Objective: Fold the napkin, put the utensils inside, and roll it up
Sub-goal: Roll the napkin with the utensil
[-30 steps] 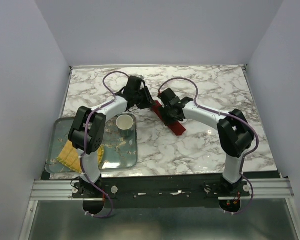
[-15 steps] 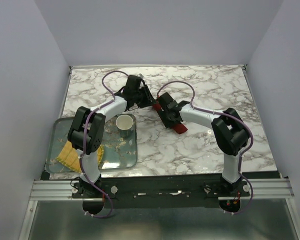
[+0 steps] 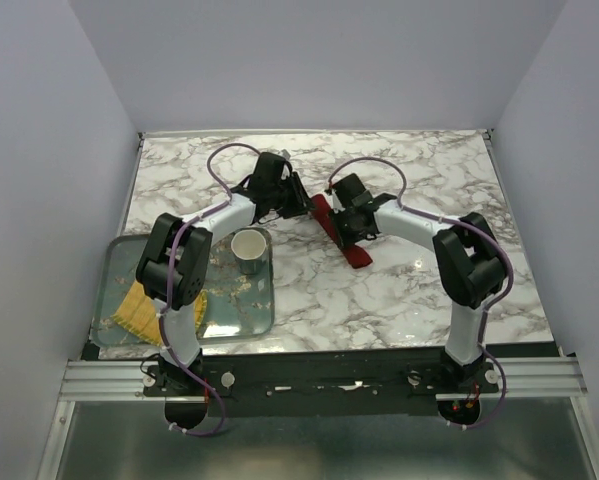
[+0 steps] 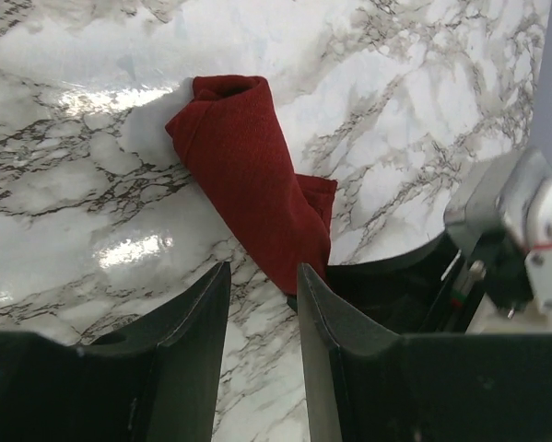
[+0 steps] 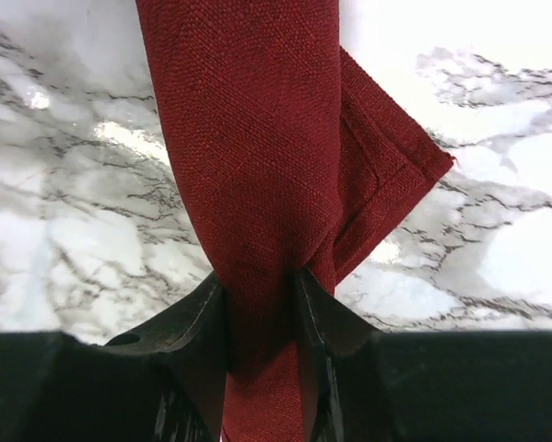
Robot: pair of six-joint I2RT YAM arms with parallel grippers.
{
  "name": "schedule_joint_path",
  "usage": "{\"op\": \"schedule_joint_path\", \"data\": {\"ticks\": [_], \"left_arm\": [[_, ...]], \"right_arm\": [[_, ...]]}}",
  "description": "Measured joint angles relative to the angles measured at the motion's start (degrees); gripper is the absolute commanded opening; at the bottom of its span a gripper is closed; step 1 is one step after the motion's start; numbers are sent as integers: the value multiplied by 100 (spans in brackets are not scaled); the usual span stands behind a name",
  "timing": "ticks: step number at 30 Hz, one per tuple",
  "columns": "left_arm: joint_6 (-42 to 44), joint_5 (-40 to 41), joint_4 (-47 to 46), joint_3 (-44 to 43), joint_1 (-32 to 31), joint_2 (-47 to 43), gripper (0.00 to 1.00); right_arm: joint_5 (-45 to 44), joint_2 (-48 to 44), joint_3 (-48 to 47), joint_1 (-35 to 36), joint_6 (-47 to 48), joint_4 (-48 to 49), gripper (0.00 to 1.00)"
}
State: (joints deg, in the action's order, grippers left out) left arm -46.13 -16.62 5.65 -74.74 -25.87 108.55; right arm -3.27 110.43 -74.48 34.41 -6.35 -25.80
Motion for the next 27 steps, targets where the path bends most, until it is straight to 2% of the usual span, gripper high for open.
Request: {"op": "schedule_joint_path", "data": {"ticks": [6, 14, 19, 23, 27], "left_arm": [[2, -118, 7, -74, -181, 24, 43], [0, -184, 22, -503, -538, 289, 43], [0, -186, 66, -881, -688, 664, 41], [9, -179, 129, -988, -726, 898, 40], [37, -155, 162, -1143, -721, 1189, 40]], "right_arm": [[2229, -9, 85, -916, -166, 70, 33], [4463, 398, 203, -1683, -264, 109, 35], [5254, 645, 199, -1989, -269, 151, 40], [5436, 671, 199, -2061, -264, 151, 45], [5477, 660, 210, -2065, -262, 149, 54]]}}
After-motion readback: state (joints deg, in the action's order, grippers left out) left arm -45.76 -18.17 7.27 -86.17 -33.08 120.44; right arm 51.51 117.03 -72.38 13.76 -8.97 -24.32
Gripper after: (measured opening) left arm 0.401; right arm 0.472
